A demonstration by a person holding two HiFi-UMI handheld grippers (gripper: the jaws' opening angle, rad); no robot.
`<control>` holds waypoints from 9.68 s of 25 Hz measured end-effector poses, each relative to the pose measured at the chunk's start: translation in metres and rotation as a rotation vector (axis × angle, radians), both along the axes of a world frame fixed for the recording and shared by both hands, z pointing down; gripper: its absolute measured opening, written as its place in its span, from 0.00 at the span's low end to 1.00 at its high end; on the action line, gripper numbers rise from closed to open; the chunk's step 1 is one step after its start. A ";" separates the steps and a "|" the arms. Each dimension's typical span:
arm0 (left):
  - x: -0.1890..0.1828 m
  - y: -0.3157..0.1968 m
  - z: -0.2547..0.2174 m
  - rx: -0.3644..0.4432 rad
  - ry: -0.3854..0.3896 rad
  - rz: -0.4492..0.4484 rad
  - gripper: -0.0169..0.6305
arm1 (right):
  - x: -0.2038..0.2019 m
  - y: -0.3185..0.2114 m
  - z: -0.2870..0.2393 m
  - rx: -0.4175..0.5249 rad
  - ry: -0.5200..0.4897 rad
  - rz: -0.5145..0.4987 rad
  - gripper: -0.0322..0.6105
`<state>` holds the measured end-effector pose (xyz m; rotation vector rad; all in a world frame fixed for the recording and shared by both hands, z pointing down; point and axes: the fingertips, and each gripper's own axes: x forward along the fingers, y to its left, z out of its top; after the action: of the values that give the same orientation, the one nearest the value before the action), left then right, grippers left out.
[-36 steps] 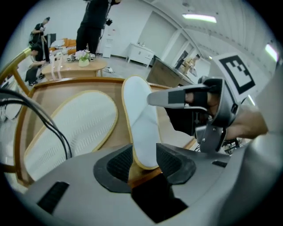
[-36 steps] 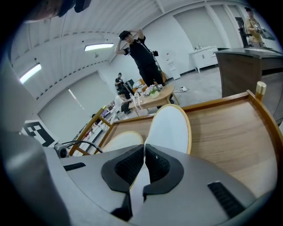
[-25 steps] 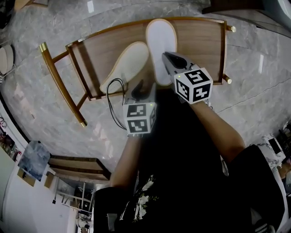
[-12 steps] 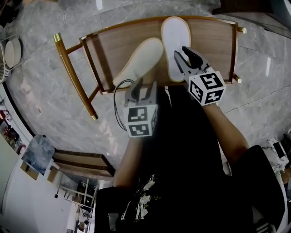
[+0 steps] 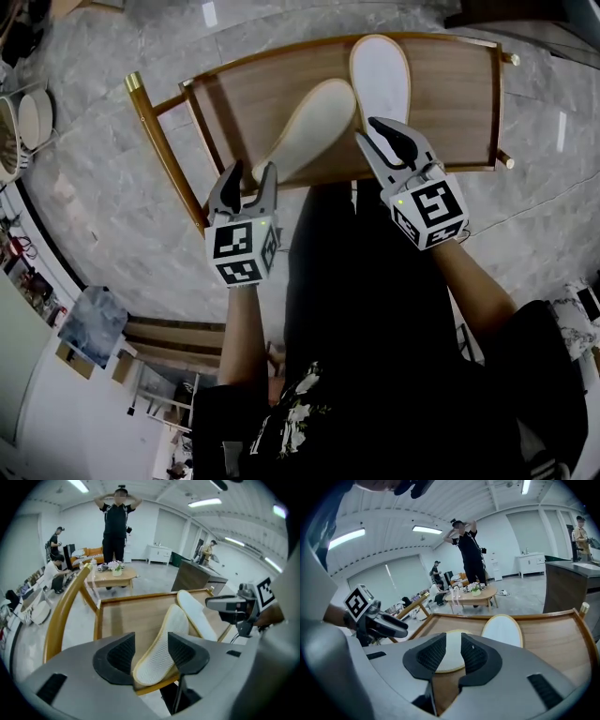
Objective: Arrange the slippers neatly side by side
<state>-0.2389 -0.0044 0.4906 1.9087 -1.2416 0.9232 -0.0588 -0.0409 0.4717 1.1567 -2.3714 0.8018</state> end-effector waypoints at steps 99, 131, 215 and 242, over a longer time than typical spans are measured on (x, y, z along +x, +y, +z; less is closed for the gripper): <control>0.103 -0.039 0.044 -0.018 -0.037 0.032 0.28 | 0.021 0.054 0.013 -0.194 -0.016 -0.180 0.05; 0.111 -0.054 0.035 0.038 -0.011 0.035 0.05 | 0.031 0.053 0.027 -0.213 -0.026 -0.092 0.05; 0.090 -0.033 -0.086 0.313 -0.067 0.165 0.03 | 0.022 0.001 -0.074 0.112 0.026 0.103 0.05; 0.137 0.013 -0.297 0.862 0.008 -0.108 0.03 | 0.081 0.053 -0.288 0.627 0.018 0.030 0.05</control>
<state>-0.1020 0.0089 0.1933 2.4217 -1.9138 0.3171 0.0223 0.0120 0.1835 1.4107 -2.6765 0.0310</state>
